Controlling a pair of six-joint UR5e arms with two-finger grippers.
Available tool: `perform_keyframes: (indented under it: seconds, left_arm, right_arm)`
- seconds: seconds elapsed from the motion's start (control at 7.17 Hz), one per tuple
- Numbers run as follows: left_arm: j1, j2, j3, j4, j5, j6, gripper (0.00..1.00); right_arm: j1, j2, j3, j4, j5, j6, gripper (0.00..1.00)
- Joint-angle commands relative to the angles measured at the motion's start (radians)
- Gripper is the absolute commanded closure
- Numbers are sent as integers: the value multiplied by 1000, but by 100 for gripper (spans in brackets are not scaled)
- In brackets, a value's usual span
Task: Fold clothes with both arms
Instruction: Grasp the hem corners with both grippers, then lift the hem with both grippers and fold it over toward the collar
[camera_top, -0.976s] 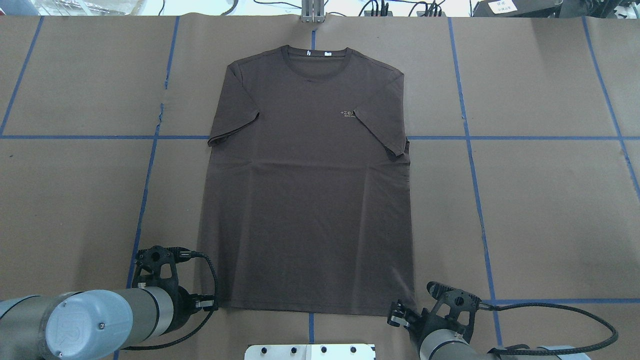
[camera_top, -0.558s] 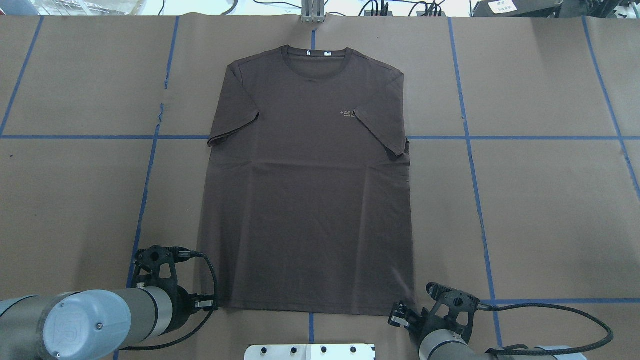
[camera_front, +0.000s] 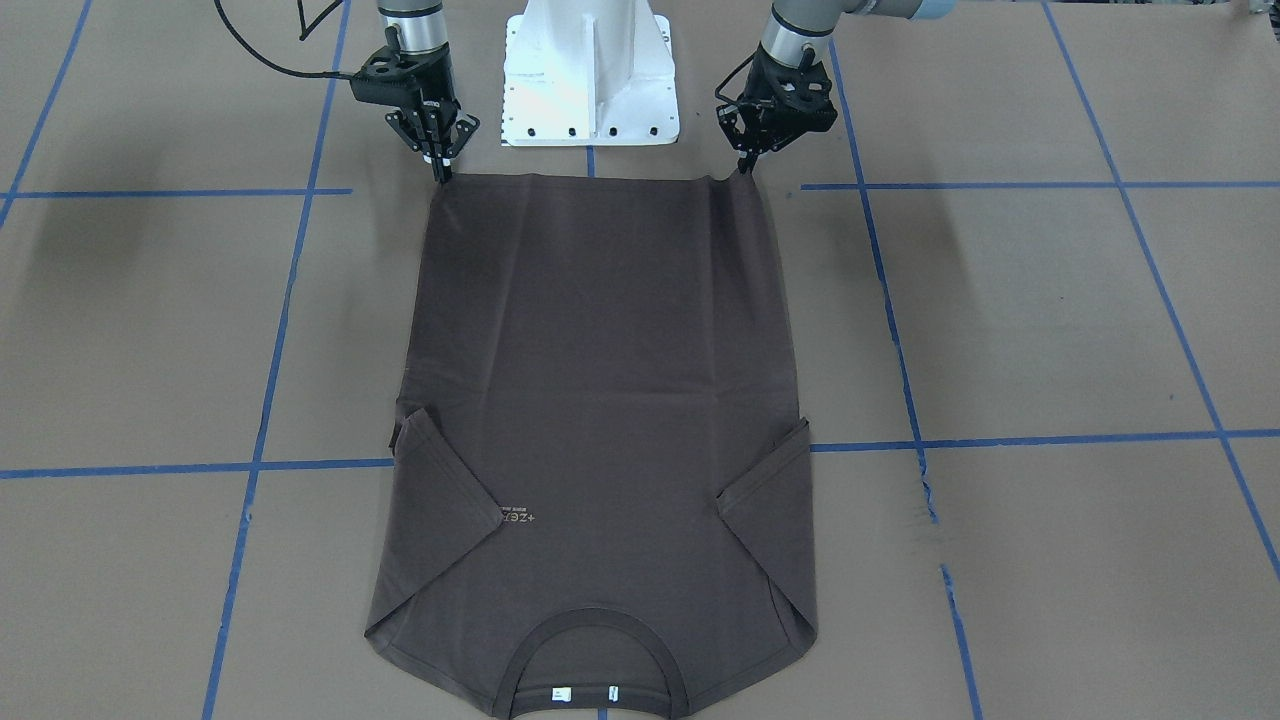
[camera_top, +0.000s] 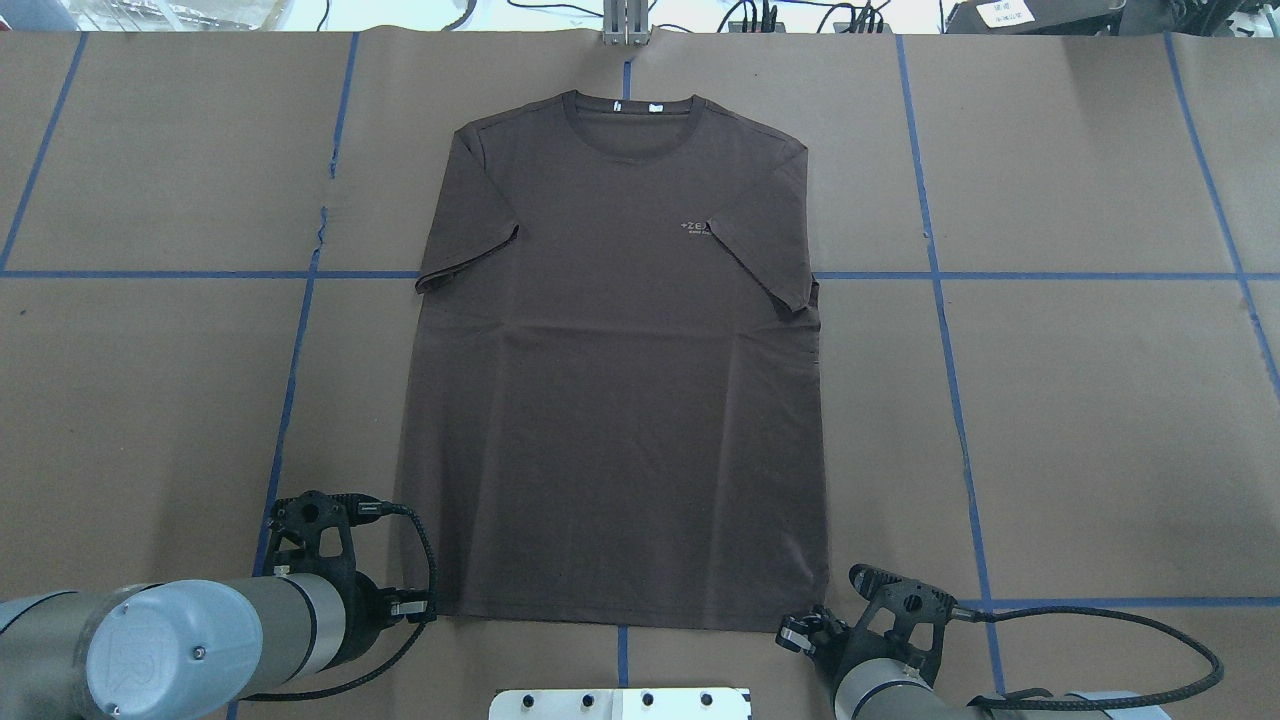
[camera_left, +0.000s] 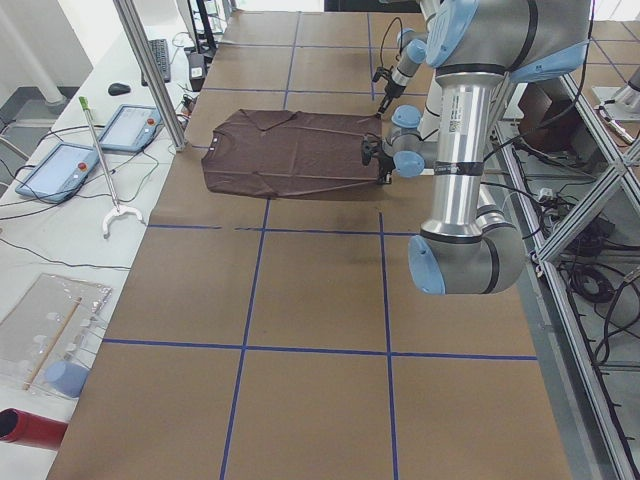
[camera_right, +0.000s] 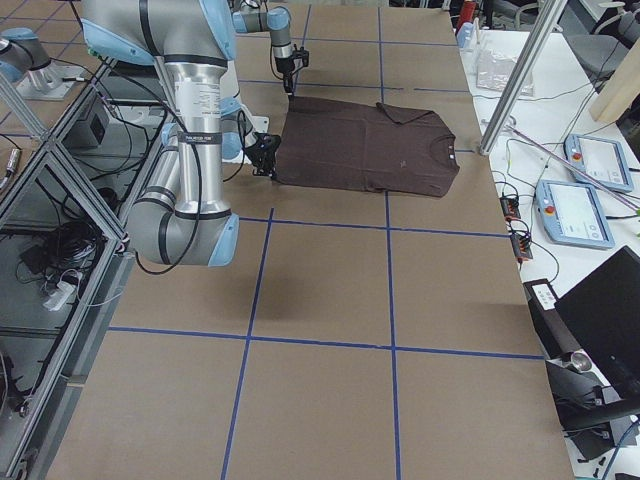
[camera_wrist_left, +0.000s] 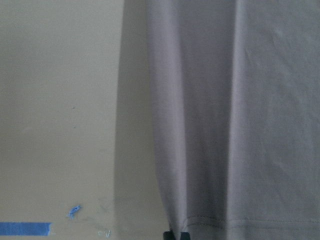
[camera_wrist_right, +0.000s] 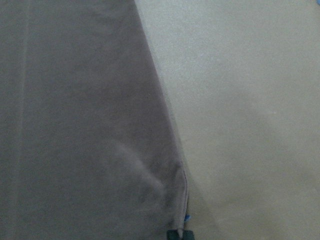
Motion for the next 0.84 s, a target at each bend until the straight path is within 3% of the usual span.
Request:
perform_keyframes:
  seconds: [0.0, 0.14, 0.28, 0.56, 0.7]
  left_arm:
    - [2, -4, -5, 0, 0, 0, 100]
    - [-1, -7, -62, 27, -3, 2, 100]
    - [0, -12, -178, 145, -50, 2, 100]
    - [-15, -154, -433, 497, -139, 0, 100]
    - [-47, -237, -513, 637, -206, 0, 100]
  right_arm:
    - [11, 2, 18, -1, 2, -5, 100]
    - [29, -15, 76, -9, 9, -12, 100]
    - [36, -44, 169, -50, 14, -14, 100]
    - [17, -20, 486, -357, 105, -12, 100]
    - [13, 18, 591, -476, 129, -12, 100]
